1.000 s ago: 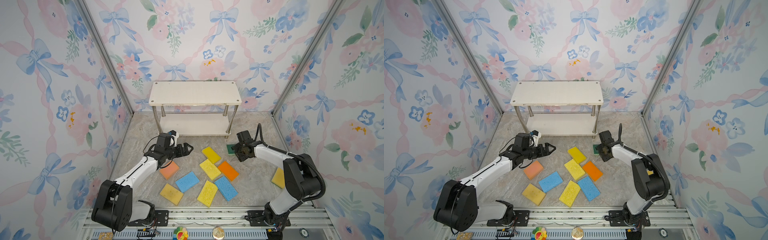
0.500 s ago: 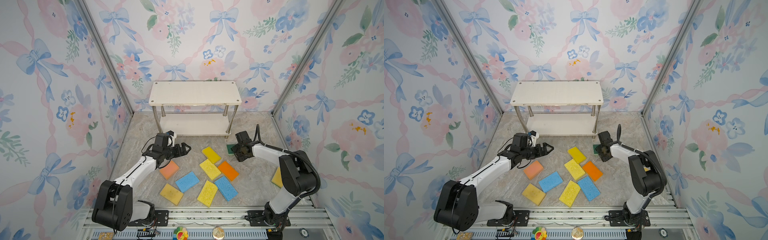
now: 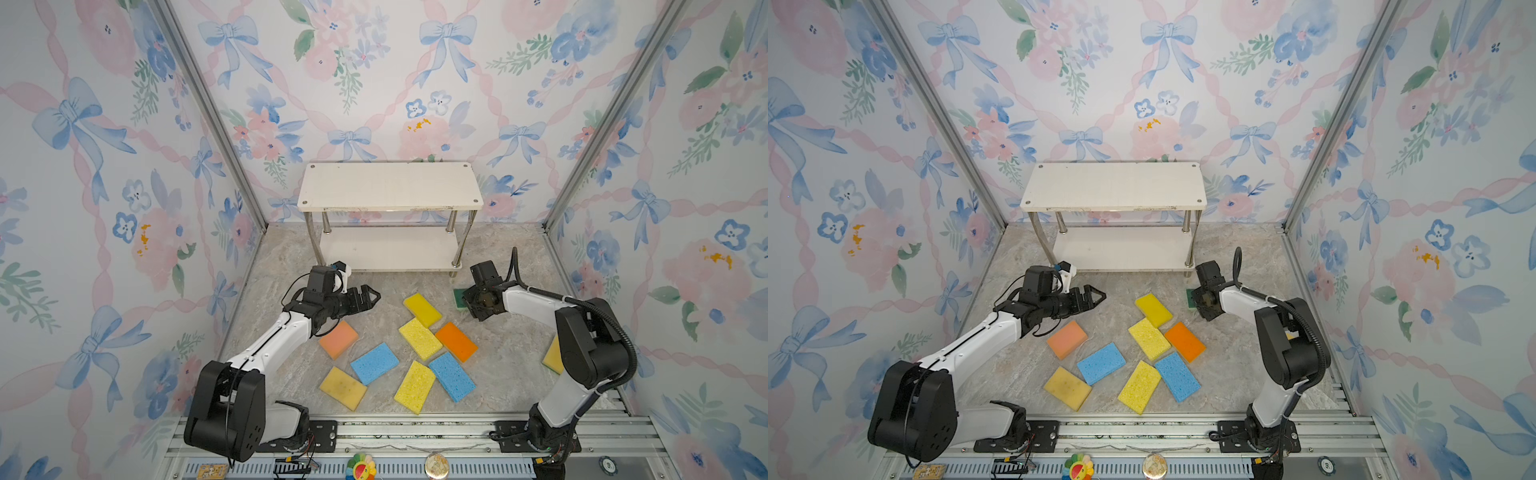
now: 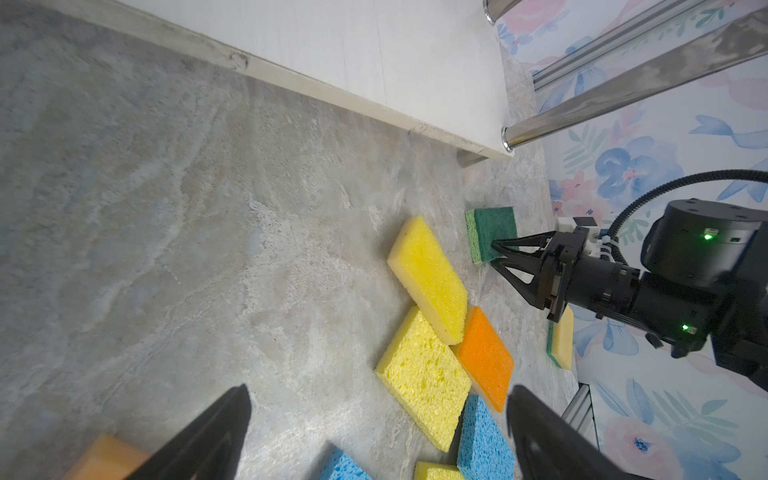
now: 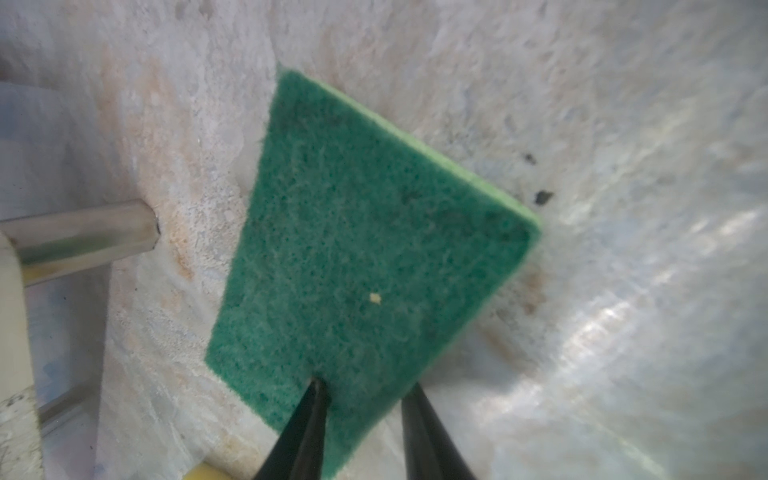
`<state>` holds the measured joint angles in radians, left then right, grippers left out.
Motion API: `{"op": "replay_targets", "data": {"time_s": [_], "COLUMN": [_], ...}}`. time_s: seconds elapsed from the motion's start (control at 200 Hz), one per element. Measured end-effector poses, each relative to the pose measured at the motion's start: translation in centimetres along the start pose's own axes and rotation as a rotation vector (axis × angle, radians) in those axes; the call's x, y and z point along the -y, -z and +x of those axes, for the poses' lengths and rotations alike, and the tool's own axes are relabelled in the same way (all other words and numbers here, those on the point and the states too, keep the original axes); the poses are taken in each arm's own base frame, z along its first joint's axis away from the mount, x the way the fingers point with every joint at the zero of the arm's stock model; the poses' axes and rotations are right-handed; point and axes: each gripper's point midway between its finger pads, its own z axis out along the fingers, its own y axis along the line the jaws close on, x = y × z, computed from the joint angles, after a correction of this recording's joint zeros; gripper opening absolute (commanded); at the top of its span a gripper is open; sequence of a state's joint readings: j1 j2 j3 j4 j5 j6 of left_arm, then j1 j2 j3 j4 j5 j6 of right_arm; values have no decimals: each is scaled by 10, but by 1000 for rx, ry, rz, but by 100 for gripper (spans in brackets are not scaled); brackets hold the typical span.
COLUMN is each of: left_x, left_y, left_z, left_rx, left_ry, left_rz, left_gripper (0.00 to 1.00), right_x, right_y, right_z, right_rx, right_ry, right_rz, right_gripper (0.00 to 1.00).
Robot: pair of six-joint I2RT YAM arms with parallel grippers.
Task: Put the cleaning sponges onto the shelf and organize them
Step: 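Lower the right gripper and grasp the green scouring sponge, then lift the green sponge with the right gripper toward the left gripper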
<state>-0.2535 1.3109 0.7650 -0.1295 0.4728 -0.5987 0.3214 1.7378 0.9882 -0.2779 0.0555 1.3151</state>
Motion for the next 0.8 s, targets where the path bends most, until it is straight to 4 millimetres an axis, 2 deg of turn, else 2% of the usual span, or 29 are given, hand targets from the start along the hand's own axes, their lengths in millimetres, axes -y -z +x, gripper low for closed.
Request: {"op": "replay_targets", "data": {"time_s": [0.21,0.36,0.59,0.8], "left_x": [0,0,1,4], "left_y": [0,0,1,1], "left_z": [0,0,0,1], "left_rx": [0,0,2,-6], "left_ry": [-3,-3,-12,-22], "left_rz": [0,0,1,20], "left_gripper": [98,98,98,98], "right_x": [0,0,5,10], "right_y": [0,1,6,32], "right_z": [-4,-6,-9,-18], "right_rx": [7,9,7,9], "right_ry": [5,12,59,148], "right_rz": [0,2,27,36], "right_gripper": [6,0,0,0]}}
